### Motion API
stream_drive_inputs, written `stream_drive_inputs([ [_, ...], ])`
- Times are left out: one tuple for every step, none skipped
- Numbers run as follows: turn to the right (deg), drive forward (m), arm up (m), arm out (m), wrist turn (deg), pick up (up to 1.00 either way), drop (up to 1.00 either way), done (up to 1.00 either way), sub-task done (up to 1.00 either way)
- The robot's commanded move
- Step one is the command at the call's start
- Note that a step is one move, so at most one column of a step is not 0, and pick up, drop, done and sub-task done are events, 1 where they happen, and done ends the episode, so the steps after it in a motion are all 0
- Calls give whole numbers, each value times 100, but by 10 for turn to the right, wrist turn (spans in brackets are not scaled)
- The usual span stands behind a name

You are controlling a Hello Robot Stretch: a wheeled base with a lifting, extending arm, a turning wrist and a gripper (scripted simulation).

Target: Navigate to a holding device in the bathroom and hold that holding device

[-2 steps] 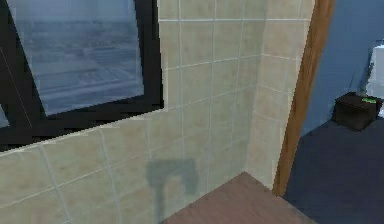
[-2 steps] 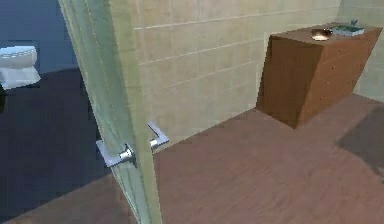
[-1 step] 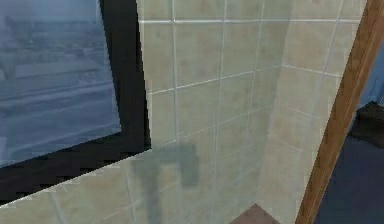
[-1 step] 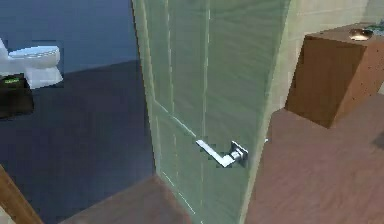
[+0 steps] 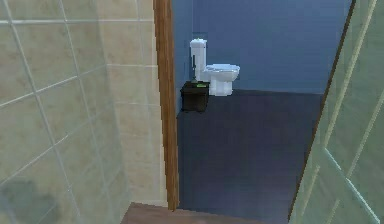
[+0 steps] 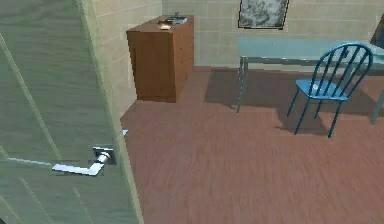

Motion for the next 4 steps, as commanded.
stream_drive_inputs([
  [90,0,0,0,0,0,0,0,0],
  [0,100,0,0,0,0,0,0,0],
  [0,100,0,0,0,0,0,0,0],
  [30,0,0,0,0,0,0,0,0],
])
